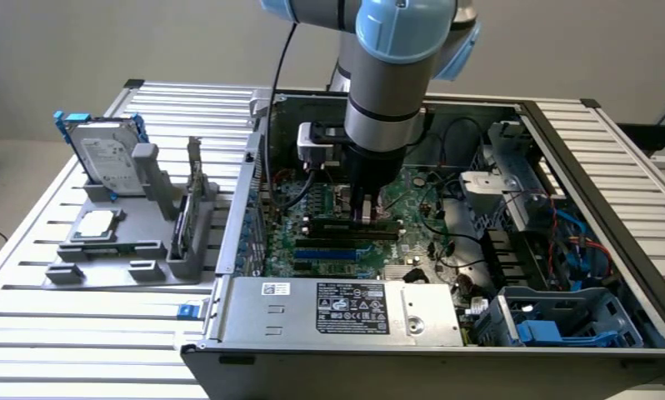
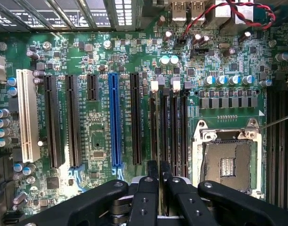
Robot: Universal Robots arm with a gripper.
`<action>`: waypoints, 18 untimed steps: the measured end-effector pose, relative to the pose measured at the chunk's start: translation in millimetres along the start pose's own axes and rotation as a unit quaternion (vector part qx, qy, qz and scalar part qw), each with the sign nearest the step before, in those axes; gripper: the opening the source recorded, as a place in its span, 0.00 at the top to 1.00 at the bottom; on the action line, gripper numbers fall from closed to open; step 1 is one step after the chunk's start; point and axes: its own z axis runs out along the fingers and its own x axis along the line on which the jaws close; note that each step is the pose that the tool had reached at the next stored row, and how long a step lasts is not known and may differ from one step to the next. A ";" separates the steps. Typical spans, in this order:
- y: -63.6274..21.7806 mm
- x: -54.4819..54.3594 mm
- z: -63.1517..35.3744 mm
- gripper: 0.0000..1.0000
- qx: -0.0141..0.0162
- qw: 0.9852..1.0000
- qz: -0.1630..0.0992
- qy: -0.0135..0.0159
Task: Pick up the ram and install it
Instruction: 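Insert the ram into the slot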
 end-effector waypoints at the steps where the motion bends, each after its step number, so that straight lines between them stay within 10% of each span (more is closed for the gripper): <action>1: 0.0 -0.1 0.2 0.86 0.000 1.000 0.000 0.000; 18: -0.1 -0.6 5.3 0.86 0.000 1.000 0.000 0.000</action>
